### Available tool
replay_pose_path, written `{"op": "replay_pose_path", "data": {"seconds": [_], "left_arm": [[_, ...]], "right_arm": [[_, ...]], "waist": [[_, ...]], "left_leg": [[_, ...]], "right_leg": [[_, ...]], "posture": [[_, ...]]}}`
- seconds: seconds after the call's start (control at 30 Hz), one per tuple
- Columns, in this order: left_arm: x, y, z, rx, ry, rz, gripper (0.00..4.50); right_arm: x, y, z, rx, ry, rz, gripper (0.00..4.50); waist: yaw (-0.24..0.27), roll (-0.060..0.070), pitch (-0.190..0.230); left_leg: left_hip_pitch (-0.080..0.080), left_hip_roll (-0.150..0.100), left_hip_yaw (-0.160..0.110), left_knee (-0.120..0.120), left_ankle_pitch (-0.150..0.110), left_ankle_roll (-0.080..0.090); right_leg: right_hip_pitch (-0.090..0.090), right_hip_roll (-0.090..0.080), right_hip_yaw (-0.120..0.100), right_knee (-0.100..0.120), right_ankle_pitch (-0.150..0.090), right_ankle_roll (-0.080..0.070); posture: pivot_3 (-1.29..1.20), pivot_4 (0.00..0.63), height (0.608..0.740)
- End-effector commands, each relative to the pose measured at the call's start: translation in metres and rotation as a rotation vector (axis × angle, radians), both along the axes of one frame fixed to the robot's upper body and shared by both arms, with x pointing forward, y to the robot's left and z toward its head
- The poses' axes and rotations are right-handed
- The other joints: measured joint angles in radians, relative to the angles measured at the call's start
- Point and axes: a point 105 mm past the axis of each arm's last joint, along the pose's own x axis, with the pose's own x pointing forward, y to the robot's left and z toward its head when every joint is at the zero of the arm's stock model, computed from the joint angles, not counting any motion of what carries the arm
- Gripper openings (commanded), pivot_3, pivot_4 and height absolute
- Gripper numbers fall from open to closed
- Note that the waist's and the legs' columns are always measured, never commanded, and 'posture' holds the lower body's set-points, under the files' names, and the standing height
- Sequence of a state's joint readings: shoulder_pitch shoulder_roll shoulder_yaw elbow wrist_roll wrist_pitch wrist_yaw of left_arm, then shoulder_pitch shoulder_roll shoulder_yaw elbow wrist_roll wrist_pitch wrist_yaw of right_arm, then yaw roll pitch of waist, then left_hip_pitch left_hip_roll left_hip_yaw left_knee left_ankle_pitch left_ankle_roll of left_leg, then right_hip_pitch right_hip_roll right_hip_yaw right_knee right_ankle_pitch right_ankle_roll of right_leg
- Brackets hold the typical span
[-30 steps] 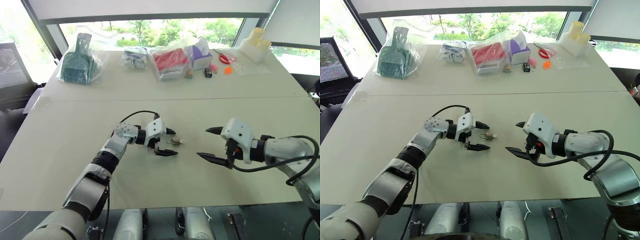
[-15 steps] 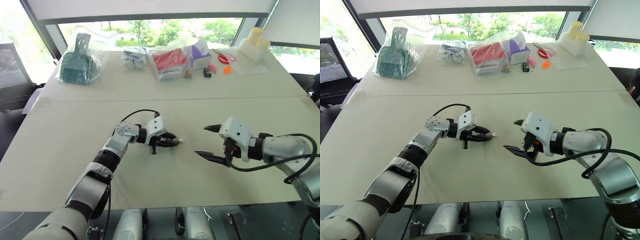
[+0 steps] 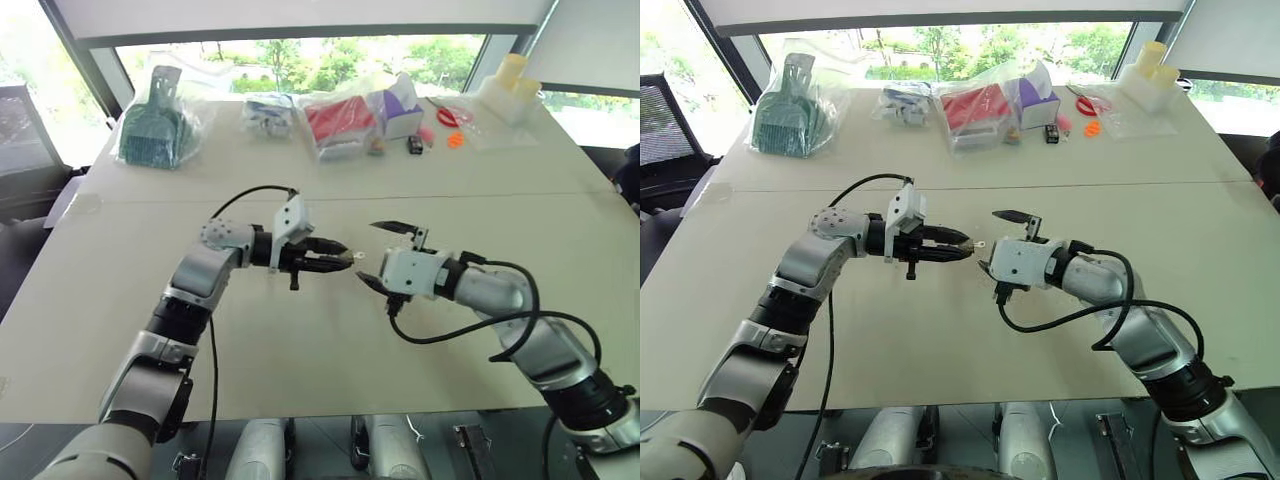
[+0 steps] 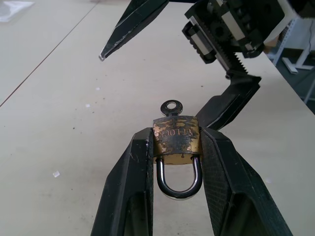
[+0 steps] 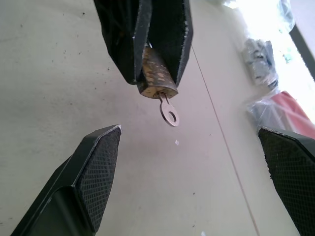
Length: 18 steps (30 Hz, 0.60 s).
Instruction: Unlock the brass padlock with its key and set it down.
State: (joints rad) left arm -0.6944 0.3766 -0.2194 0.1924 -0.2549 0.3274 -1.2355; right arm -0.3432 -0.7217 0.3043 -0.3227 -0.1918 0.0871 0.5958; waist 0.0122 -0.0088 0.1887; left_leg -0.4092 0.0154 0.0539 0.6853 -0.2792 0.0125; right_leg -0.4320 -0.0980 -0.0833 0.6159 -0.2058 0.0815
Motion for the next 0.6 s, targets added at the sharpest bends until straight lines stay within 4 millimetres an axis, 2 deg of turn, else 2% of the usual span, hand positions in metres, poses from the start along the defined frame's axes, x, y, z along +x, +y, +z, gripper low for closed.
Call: {"op": "replay_pose_path", "data": {"seconds": [0.03,0.1,0.2,0.4,0.43,0.6], "left_arm": [[-0.0061,0.0018,0.0076,-0.020,-0.024,-0.008,0.74],[-0.0075,0.0030,0.0065,-0.016,-0.024,-0.005,0.74],[-0.0082,0.0039,0.0048,-0.010,-0.025,0.000,0.74],[-0.0065,0.0044,0.0035,-0.004,-0.031,0.011,0.74],[-0.0064,0.0043,0.0038,-0.005,-0.033,0.012,0.74],[-0.0054,0.0022,0.0064,-0.013,-0.046,0.017,0.74]], "right_arm": [[0.0017,0.0083,0.0160,-0.004,-0.121,0.034,4.50],[0.0019,0.0094,0.0158,-0.010,-0.131,0.042,4.50],[0.0022,0.0075,0.0137,-0.034,-0.136,0.046,3.60],[-0.0007,0.0063,0.0129,-0.046,-0.124,0.065,0.38],[-0.0014,0.0069,0.0130,-0.044,-0.122,0.068,0.05],[-0.0055,0.0130,0.0129,-0.042,-0.110,0.095,0.05]], "waist": [[0.000,0.000,0.000],[0.000,0.000,0.000],[0.002,0.000,0.000],[0.000,0.000,0.000],[0.000,0.000,0.000],[0.001,0.000,0.000]], "left_leg": [[0.000,0.000,0.000,0.000,0.000,0.000],[0.000,0.000,0.000,0.000,0.000,0.000],[0.000,0.000,0.000,0.000,0.000,0.000],[0.000,0.000,0.000,0.000,0.000,0.000],[0.000,0.000,0.000,0.000,0.000,0.000],[0.000,0.000,0.000,0.000,0.000,0.000]], "right_leg": [[0.000,0.000,0.000,0.000,0.000,0.000],[0.000,0.000,0.000,0.000,0.000,0.000],[0.000,0.000,0.000,0.000,0.000,0.000],[0.000,0.000,0.000,0.000,0.000,0.000],[0.000,0.000,0.000,0.000,0.000,0.000],[0.000,0.000,0.000,0.000,0.000,0.000]], "posture": [[0.00,0.150,0.740],[0.00,0.150,0.740],[0.00,0.150,0.740],[0.00,0.150,0.740],[0.00,0.150,0.740],[0.00,0.150,0.740]]}}
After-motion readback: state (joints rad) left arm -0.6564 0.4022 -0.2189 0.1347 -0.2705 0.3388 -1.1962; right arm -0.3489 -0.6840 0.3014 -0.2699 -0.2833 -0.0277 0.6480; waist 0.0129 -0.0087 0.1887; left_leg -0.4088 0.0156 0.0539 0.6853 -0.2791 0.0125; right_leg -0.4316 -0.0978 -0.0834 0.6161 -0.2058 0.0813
